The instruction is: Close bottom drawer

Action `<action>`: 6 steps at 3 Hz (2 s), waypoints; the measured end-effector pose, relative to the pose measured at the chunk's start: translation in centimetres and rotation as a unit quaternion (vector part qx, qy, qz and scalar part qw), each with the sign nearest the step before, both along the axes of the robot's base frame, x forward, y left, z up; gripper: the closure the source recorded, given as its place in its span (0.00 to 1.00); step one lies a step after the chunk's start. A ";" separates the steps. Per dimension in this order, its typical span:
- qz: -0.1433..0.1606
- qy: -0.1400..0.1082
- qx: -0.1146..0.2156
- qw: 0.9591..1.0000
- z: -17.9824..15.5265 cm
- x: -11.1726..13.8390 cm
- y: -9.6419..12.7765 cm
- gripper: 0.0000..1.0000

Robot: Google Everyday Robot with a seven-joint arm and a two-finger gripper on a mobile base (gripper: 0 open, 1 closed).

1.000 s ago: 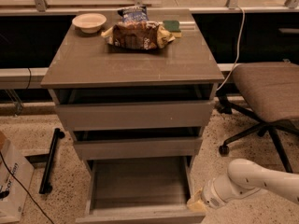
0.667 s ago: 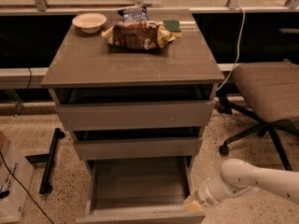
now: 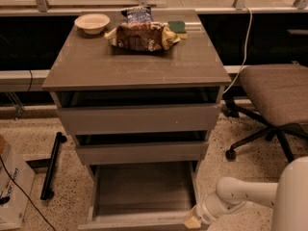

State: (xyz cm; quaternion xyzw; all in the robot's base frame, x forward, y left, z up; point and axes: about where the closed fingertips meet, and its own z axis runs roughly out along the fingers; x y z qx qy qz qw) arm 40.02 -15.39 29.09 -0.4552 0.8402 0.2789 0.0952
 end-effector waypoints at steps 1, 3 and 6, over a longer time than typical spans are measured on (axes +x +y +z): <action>-0.013 0.024 0.002 1.000 -3.5 -0.8 -0.3 1.00; -0.044 0.058 0.024 0.997 -8.7 -0.2 -0.5 1.00; -0.047 0.017 0.044 0.998 -9.9 3.3 1.8 1.00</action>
Offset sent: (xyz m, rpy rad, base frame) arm -0.0128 -0.0122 -0.0979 0.0419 0.1429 -0.1130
